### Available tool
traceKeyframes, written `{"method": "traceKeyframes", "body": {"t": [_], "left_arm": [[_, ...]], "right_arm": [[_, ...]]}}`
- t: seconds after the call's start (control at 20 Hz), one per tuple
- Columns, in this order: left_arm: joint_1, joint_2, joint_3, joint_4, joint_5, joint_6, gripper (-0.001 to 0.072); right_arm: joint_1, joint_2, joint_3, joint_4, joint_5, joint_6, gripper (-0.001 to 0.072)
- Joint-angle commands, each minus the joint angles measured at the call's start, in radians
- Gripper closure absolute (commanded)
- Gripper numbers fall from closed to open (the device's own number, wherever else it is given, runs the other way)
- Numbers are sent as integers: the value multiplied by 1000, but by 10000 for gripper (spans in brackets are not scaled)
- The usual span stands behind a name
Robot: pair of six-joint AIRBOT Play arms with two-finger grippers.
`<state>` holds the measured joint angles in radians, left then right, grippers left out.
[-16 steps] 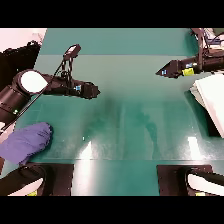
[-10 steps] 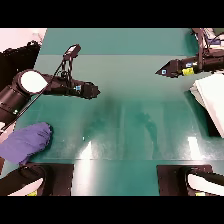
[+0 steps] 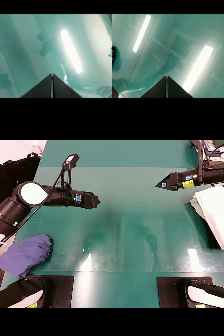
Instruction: Fold the shirts.
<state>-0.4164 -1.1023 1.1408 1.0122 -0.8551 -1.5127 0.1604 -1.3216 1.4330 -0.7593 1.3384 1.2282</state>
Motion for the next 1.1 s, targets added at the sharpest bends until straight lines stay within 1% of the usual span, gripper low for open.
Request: {"method": "traceKeyframes", "body": {"t": [0.0,0.1,0.15,0.25,0.35,0.4,0.45,0.5,0.55,0.8,0.95,1.05], "left_arm": [[68,23,32,59,-137,-6,682],[154,108,27,144,-283,-7,682],[195,165,18,220,-351,-13,682],[264,291,-29,434,-496,-69,681],[307,382,-100,650,-632,-105,681],[326,413,-141,726,-679,-122,657],[346,434,-186,779,-710,-137,358],[365,441,-230,805,-715,-159,76],[383,440,-272,817,-715,-183,33],[425,437,-542,818,-599,-260,38],[425,438,-647,811,-604,-304,38],[425,438,-640,801,-625,-320,40]], "right_arm": [[0,0,1,0,17,0,693],[0,0,1,-1,33,0,693],[0,0,1,0,37,0,693],[0,0,1,0,42,0,693],[0,0,1,0,40,0,693],[0,0,1,0,39,0,693],[0,0,1,0,37,0,693],[0,0,1,0,34,0,693],[0,0,1,0,33,0,693],[0,0,1,0,39,0,693],[0,0,1,-1,43,0,693],[0,0,1,-1,42,0,693]]}}
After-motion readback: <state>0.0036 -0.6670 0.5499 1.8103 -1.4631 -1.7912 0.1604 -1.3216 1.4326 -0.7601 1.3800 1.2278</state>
